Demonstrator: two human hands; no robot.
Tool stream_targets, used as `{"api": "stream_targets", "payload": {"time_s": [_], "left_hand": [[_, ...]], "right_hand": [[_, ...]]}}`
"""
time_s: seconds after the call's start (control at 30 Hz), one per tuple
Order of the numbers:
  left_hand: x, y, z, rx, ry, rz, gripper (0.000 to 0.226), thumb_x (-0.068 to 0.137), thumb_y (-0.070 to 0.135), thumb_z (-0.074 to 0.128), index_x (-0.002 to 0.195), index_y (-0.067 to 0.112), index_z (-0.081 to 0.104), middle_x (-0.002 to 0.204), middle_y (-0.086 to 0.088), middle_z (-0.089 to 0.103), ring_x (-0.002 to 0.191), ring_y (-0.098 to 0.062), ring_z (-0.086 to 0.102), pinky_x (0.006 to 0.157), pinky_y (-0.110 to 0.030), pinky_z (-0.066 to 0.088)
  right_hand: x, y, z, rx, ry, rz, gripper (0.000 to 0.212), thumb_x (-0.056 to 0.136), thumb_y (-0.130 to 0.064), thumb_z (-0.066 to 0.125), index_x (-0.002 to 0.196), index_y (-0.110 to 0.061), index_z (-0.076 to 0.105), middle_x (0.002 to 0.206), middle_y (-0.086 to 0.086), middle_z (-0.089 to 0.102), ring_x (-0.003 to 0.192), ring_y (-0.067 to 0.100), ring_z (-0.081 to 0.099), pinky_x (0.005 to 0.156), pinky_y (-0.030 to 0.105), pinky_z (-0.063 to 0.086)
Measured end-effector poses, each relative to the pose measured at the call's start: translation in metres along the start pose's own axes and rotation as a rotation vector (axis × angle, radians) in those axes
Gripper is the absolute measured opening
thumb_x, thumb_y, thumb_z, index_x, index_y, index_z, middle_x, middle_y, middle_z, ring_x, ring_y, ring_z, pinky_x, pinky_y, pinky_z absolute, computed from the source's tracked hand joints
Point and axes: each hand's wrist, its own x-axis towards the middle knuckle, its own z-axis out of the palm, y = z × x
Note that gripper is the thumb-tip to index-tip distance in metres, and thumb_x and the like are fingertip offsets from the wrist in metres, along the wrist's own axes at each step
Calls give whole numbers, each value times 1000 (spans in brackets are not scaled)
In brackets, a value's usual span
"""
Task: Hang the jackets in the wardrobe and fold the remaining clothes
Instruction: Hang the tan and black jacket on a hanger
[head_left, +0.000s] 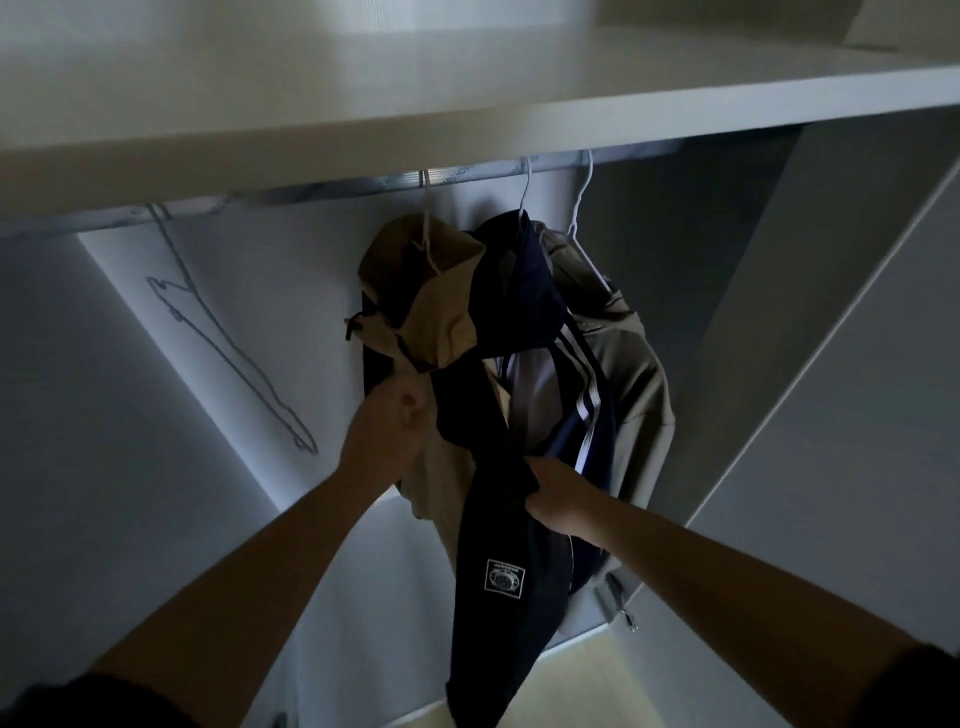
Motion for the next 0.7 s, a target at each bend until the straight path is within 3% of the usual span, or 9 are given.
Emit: {"api": "stream_targets", "payload": {"time_s": [0.17, 0.23, 0.33, 0.37, 0.43, 0.5, 0.57, 0.63, 0.7], "left_hand": [[-47, -2, 38, -76, -628, -63, 20, 90, -1, 54, 88, 19, 53, 77, 4, 53, 69, -6, 50, 60, -9, 39], [-60, -6, 50, -118, -716, -112, 25, 90, 9, 60, 80, 26, 46, 72, 7, 53, 67, -3, 51, 64, -11, 42], [-66, -10, 61, -198, -739, -139, 14, 92, 6, 57, 86, 18, 55, 90, -9, 66, 91, -22, 65, 90, -34, 50], [-66, -11, 65, -203, -754, -123, 15, 92, 1, 54, 91, 15, 57, 96, -12, 66, 97, -25, 64, 93, -33, 49], [-68, -8, 71, -213, -793, -109, 26, 91, -10, 45, 105, 8, 59, 106, -16, 64, 96, -18, 60, 85, -17, 48], [-71, -1, 81, -238, -844, -121, 36, 90, -15, 37, 118, -2, 56, 109, -17, 61, 89, -9, 59, 68, -4, 44], [-70, -1, 82, -253, -865, -118, 38, 90, -16, 33, 122, -8, 52, 112, -18, 59, 88, -8, 58, 62, -2, 43], [-72, -2, 82, -273, -876, -138, 39, 90, -18, 31, 124, -12, 49, 115, -20, 57, 96, -16, 59, 59, -2, 43], [-73, -2, 81, -288, -874, -195, 40, 90, -18, 30, 124, -10, 50, 121, -21, 57, 110, -26, 57, 57, -2, 41]], "right_hand": [[-16, 24, 17, 108, 88, 114, 57, 81, -1, 55, 135, -17, 45, 102, 8, 63, 91, 22, 62, 66, 20, 44], [-25, 42, 33, 61, 143, 174, 76, 75, -13, 65, 143, -21, 31, 118, 11, 59, 105, 28, 59, 77, 29, 49], [-41, 64, 56, 41, 259, 316, 110, 68, -29, 78, 152, -25, 8, 148, 10, 35, 131, 33, 40, 103, 41, 42], [-45, 68, 64, 68, 303, 348, 116, 67, -31, 80, 153, -25, 3, 153, 8, 26, 136, 34, 33, 107, 44, 38], [-49, 70, 80, 187, 406, 345, 120, 64, -28, 82, 152, -26, 0, 152, 10, 25, 135, 34, 35, 105, 47, 40], [-50, 75, 94, 317, 532, 324, 111, 66, -26, 80, 150, -28, 8, 137, 10, 46, 119, 33, 52, 93, 47, 50], [-46, 75, 105, 299, 586, 417, 81, 75, -31, 72, 143, -26, 29, 117, 7, 62, 103, 32, 62, 84, 42, 53], [-44, 77, 106, 161, 563, 511, 38, 84, -29, 63, 120, -19, 58, 107, 8, 68, 99, 31, 63, 78, 34, 51], [-45, 78, 104, 116, 505, 480, 19, 88, -26, 60, 99, -14, 68, 100, 10, 70, 96, 31, 64, 72, 29, 47]]}}
